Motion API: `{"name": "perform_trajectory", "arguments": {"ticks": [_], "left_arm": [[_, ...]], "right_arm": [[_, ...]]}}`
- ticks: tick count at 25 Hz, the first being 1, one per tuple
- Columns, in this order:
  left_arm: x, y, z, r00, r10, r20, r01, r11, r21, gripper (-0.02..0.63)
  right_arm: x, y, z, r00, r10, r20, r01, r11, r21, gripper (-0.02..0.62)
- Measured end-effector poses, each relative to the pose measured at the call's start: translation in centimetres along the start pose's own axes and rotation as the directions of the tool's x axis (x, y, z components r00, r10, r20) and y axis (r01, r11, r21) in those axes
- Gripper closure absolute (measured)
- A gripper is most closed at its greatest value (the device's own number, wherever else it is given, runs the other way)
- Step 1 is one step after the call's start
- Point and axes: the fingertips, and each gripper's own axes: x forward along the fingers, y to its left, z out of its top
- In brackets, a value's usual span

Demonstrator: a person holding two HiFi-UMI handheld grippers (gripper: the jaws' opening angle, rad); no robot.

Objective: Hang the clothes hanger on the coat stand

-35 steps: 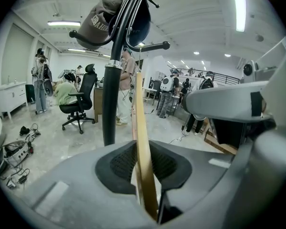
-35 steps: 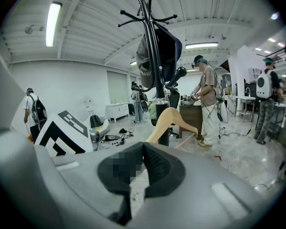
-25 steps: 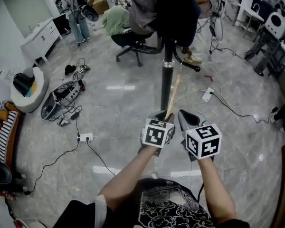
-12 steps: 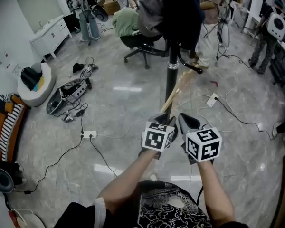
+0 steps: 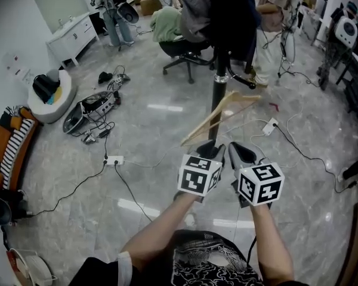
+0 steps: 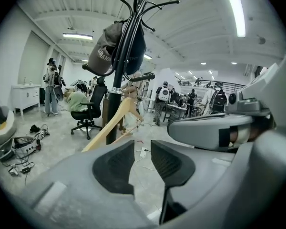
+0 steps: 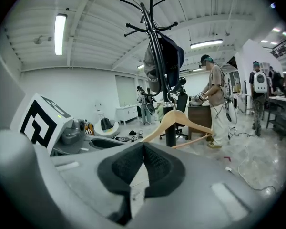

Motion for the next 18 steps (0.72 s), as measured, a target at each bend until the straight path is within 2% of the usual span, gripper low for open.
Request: {"name": "perform_trajectory", "arguments": {"ticks": [13, 18], "left_arm": [[-3.6, -3.5, 0.5, 0.993, 0.088, 0.081, -0.088, 0.996, -0.005, 0.507], [-5.0, -4.9, 1.0, 0.987, 0.117, 0.112, -0.117, 0.993, -0.003, 0.555]], "right_arm": [[-3.9, 0.8, -0.7, 0.998, 0.054, 0.041, -0.053, 0.998, -0.016, 0.595], [-5.5, 1.6, -0.3, 0.995, 0.083, 0.057, -0.081, 0.996, -0.035, 0.595]]}}
